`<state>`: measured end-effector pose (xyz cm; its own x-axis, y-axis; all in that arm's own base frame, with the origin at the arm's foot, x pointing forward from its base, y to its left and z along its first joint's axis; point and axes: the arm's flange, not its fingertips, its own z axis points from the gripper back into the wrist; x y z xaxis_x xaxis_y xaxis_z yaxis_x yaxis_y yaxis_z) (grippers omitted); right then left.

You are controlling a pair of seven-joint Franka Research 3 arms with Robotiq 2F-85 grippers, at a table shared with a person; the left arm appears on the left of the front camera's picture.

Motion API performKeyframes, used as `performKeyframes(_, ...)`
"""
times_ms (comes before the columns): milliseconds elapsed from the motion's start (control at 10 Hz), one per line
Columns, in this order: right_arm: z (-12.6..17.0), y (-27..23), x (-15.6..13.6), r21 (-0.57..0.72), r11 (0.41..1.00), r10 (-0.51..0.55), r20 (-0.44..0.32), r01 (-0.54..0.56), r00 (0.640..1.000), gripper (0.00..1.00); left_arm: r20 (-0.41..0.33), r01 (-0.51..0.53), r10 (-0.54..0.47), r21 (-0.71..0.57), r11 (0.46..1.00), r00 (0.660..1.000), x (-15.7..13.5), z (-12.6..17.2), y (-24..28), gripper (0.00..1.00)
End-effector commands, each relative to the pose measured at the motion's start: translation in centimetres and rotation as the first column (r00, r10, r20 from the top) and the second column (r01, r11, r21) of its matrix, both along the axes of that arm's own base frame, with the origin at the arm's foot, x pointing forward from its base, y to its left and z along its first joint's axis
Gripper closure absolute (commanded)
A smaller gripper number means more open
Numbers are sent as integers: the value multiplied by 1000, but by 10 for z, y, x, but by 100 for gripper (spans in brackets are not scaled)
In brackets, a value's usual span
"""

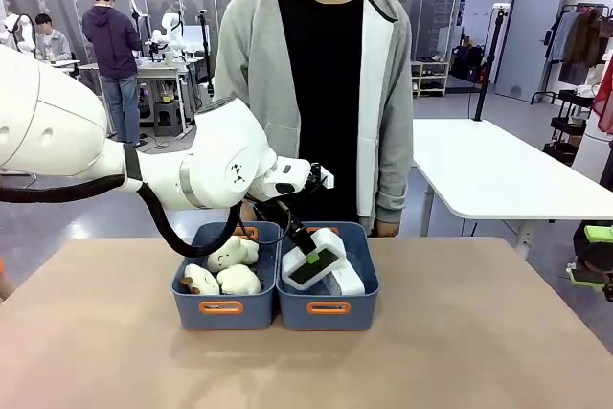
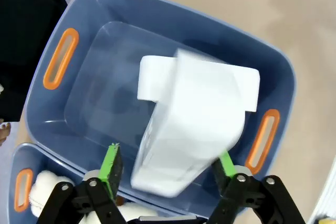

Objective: Sort the digital clocks into the basket.
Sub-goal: Pick up the Digital clock from the table and place it into the empty Plastic storage basket.

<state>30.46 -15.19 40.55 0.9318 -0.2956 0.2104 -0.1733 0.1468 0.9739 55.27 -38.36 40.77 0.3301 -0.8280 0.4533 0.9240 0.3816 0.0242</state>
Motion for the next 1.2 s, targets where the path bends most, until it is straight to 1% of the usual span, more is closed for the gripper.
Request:
performKeyframes(0,0,1,-3,1,1000,5,6,-5,1000,13,-2,-5,5,15,1000,1000,-6,4,2,5)
performKeyframes(100,0,1,-3,1,1000,5,6,-5,1000,13,7,-25,25,28,999,1000,-9,10,4,0)
performKeyframes(200,0,1,-3,1,1000,5,6,-5,1000,13,18,-53,52,31,998,998,-15,20,6,0)
performKeyframes(300,0,1,-3,1,1000,5,6,-5,1000,13,-1,-26,26,14,1000,1000,-20,29,10,0)
performKeyframes(400,0,1,-3,1,1000,5,6,-5,1000,13,12,-12,12,2,1000,1000,-3,9,0,0)
performKeyframes(1100,0,1,-3,1,1000,5,6,-5,1000,13,12,-12,12,2,1000,1000,-3,9,0,0)
